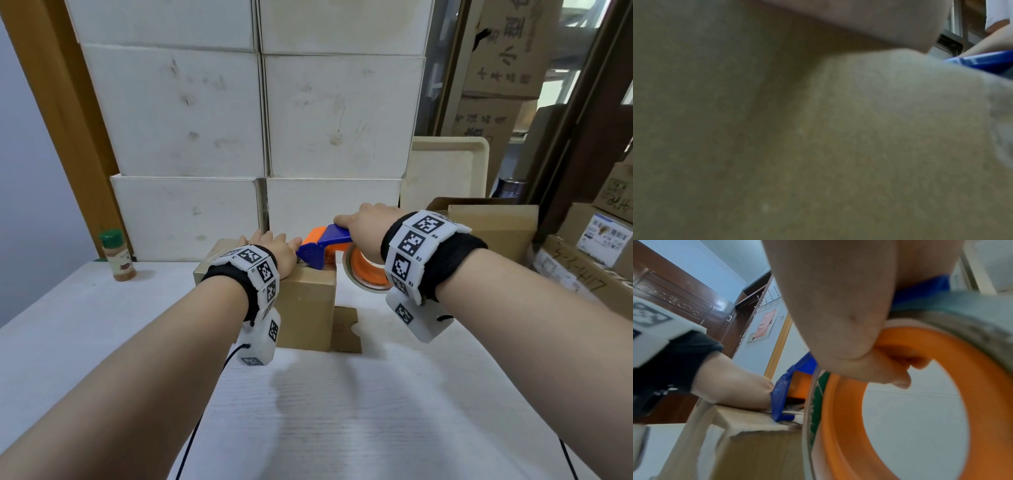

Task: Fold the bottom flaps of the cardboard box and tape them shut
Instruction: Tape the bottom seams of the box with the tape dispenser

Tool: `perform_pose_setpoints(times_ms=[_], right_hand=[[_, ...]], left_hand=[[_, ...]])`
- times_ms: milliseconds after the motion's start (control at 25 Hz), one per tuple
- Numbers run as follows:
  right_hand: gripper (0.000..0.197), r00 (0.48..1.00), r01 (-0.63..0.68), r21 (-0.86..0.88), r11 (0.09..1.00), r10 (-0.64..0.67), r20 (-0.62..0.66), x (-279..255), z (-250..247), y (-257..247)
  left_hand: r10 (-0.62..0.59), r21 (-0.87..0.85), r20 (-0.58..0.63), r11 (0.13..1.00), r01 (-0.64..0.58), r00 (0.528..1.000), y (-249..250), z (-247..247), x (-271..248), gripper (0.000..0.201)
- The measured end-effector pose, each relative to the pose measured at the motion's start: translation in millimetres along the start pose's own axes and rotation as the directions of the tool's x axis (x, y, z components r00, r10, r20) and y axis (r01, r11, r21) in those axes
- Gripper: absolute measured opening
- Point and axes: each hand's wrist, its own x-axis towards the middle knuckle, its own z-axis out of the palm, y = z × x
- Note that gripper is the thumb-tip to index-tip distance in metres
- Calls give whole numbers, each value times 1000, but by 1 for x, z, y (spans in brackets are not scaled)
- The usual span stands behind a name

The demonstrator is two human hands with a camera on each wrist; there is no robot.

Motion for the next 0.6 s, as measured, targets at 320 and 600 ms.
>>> perform_pose_setpoints(times_ms=[320, 600], right_hand=[[47, 999, 1, 6, 1000, -1, 51, -12, 5, 20], [47, 995, 11, -35, 999, -7, 95, -10, 10, 20]], left_hand=[[-81, -103, 26, 991, 83, 996, -16, 8, 18, 58], [-77, -105, 53, 991, 82, 996, -19, 8, 18, 73]])
